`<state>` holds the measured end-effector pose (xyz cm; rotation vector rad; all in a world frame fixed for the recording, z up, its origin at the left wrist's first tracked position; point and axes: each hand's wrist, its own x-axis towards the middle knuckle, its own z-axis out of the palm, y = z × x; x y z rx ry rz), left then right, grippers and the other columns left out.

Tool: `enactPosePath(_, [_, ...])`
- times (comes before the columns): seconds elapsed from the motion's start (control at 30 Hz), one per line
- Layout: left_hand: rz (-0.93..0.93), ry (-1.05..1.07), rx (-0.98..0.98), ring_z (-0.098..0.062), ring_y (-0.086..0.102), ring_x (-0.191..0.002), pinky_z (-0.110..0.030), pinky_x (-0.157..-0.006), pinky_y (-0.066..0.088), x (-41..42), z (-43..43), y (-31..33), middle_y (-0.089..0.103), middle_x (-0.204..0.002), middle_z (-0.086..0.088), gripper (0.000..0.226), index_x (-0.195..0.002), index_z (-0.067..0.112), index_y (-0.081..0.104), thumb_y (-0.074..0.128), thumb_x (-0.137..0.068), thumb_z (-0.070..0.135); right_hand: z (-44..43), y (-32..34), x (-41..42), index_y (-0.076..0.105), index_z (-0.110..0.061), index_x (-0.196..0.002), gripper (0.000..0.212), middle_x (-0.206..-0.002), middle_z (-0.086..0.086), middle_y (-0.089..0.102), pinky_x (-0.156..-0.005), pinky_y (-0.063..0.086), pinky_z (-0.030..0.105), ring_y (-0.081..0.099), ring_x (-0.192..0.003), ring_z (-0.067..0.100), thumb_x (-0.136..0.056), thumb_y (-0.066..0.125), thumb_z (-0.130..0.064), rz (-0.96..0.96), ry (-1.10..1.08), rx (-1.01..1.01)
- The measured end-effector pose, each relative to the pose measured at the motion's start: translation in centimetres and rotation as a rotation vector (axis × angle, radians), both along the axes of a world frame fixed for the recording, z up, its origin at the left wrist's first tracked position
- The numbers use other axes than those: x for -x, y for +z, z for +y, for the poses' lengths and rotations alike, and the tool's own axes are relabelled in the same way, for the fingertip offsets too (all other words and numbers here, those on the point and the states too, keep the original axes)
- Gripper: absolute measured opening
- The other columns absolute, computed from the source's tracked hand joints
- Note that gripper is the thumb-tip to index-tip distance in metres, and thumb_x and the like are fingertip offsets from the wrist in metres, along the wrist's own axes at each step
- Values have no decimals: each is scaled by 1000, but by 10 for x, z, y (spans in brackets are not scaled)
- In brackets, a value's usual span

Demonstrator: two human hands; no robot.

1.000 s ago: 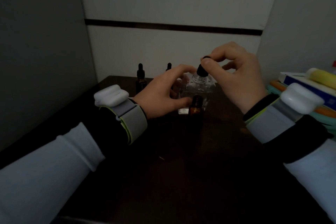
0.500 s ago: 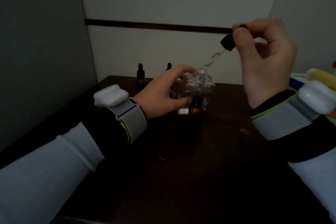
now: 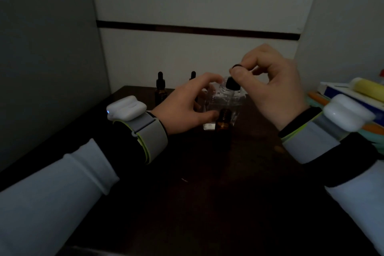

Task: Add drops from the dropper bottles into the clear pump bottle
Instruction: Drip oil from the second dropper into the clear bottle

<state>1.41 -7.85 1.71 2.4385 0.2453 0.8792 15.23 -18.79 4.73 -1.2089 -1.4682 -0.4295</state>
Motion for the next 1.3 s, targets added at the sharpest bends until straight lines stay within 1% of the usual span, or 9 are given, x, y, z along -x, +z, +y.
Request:
enactPosePath(0.47, [13, 13, -11, -11, 57, -101, -26, -78, 50, 0, -2, 1, 54, -118, 0, 59, -131, 28, 42, 70, -81, 17, -1, 1, -1, 52, -36, -68, 13, -77, -17, 53, -73, 43, 29, 54, -81, 10, -79, 59, -33, -17, 16, 25])
enactPosePath(0.57, [17, 11, -6, -10, 56, -103, -24, -79, 50, 1, -2, 1, 53, -120, 0, 58, -130, 28, 42, 70, -81, 17, -3, 4, -1, 51, -35, -71, 14, -77, -17, 52, -72, 41, 24, 52, -79, 4, -81, 60, -31, 29, 24, -48])
enactPosePath(0.63, [12, 9, -5, -10, 56, -103, -23, -79, 50, 2, -2, 2, 53, -120, 0, 57, -130, 28, 43, 71, -81, 17, -7, 8, -1, 52, -35, -75, 11, -81, -5, 57, -70, 41, 22, 53, -78, 6, -82, 59, -30, 113, 40, -148])
enactPosePath(0.7, [8, 7, -3, -11, 56, -104, -24, -79, 50, 2, -2, 2, 53, -121, -1, 57, -130, 28, 43, 71, -81, 18, -9, 11, -2, 53, -35, -79, 11, -90, 12, 61, -70, 47, 31, 58, -83, 17, -83, 58, -28, 174, 38, -246])
enactPosePath(0.77, [13, 6, -1, -12, 55, -105, -24, -80, 50, 2, -2, 2, 52, -121, -1, 57, -131, 28, 43, 71, -82, 18, -10, 13, -3, 53, -36, -83, 11, -98, 17, 62, -70, 48, 32, 60, -88, 25, -85, 58, -27, 170, 5, -280])
enactPosePath(0.83, [19, 7, -2, -10, 55, -105, -23, -80, 50, 2, -2, 2, 52, -121, -1, 57, -131, 28, 42, 70, -82, 18, -9, 12, -4, 54, -36, -84, 9, -97, 12, 61, -69, 43, 25, 58, -88, 23, -86, 58, -27, 137, -22, -258])
enactPosePath(0.97, [17, 8, -5, -9, 56, -103, -24, -79, 50, 2, -3, 2, 53, -120, 0, 57, -130, 28, 42, 71, -82, 19, -2, 0, -3, 58, -31, -82, 4, -87, -17, 50, -72, 41, 20, 51, -91, 12, -83, 59, -35, 13, -88, -88])
enactPosePath(1.1, [22, 6, 0, -11, 56, -103, -27, -80, 50, 1, -3, 2, 53, -120, -1, 58, -131, 27, 41, 71, -82, 19, 1, -5, -4, 57, -30, -72, 10, -81, -22, 48, -76, 38, 21, 46, -91, 10, -79, 60, -36, -19, -133, -31])
enactPosePath(1.3, [27, 18, -3, -8, 56, -102, -21, -79, 49, 2, -3, 3, 52, -121, 1, 59, -132, 30, 40, 71, -82, 19, 1, -4, -3, 56, -34, -71, 9, -82, -21, 50, -75, 38, 18, 46, -93, 8, -79, 58, -39, -16, -118, 11])
